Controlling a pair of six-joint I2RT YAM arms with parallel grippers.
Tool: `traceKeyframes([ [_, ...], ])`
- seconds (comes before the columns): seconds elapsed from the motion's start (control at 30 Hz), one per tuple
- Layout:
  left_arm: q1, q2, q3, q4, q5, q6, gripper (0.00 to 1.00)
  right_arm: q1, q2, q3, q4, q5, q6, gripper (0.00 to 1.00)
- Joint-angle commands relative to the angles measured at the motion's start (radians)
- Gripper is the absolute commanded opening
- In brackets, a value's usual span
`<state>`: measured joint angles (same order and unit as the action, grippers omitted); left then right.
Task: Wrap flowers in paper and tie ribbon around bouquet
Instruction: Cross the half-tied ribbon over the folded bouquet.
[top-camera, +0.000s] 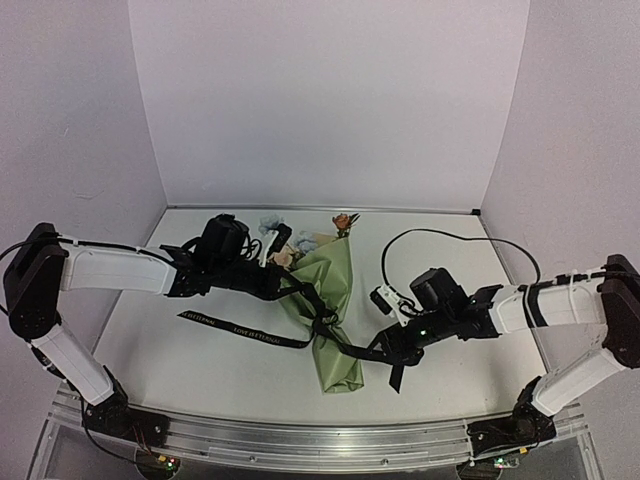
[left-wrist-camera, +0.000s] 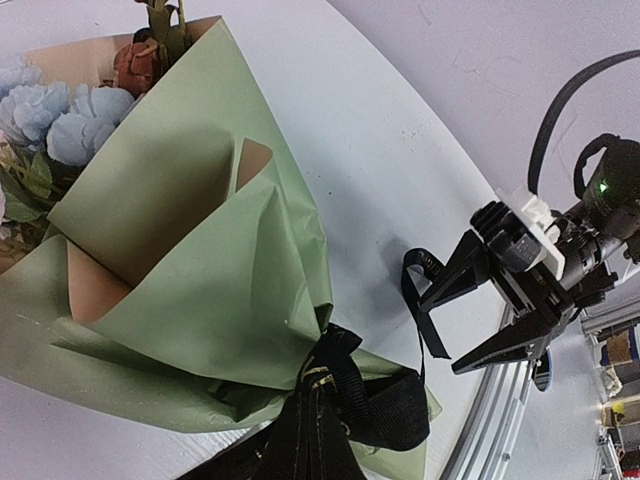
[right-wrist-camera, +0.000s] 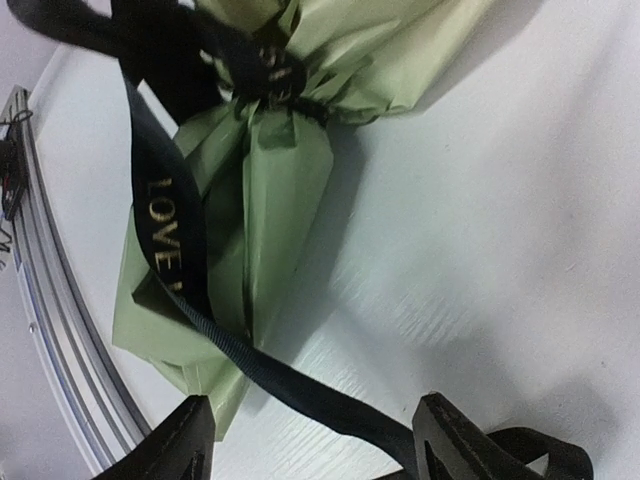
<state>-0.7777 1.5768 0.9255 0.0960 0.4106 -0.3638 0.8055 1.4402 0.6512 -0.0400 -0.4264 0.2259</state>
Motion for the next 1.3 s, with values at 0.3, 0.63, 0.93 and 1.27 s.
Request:
traceKeyframes([
  [0.3, 0.014, -0.011, 0.062, 0.015, 0.054, 0.017, 0.00, -0.007, 0.125, 0.141, -0.109, -0.105, -0.093, 0.73],
  [0.63, 0.017, -0.003, 0.074, 0.003, 0.065, 0.017, 0.00, -0.013, 0.154, 0.173, -0.108, -0.071, -0.106, 0.75],
  [0.93, 0.018, -0.001, 0.075, 0.005, 0.072, 0.014, 0.00, -0.013, 0.201, 0.193, -0.098, -0.143, -0.040, 0.65],
  [1.27, 0.020, -0.004, 0.069, 0.010, 0.073, 0.014, 0.00, -0.013, 0.155, 0.163, -0.093, -0.145, 0.018, 0.38],
])
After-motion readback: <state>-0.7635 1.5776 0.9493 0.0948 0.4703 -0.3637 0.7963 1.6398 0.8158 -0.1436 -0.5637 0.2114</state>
